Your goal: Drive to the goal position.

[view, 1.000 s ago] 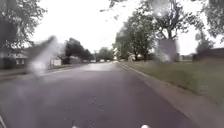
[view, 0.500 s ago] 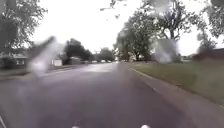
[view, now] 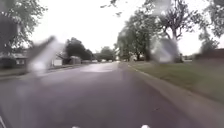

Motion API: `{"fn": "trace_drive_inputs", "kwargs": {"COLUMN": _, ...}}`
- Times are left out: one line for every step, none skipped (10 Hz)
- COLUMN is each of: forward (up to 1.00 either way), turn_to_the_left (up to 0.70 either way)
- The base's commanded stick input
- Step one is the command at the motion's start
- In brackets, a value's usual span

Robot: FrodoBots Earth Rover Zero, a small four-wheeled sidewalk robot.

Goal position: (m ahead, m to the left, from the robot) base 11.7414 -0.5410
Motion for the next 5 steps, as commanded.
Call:
{"fn": "trace_drive_inputs", "kwargs": {"forward": 0.70, "turn_to_the_left": 0.00}}
{"fn": "trace_drive_inputs", "kwargs": {"forward": 0.70, "turn_to_the_left": 0.00}}
{"fn": "trace_drive_inputs", "kwargs": {"forward": 0.70, "turn_to_the_left": 0.00}}
{"fn": "trace_drive_inputs", "kwargs": {"forward": 0.70, "turn_to_the_left": 0.00}}
{"fn": "trace_drive_inputs", "kwargs": {"forward": 0.70, "turn_to_the_left": 0.00}}
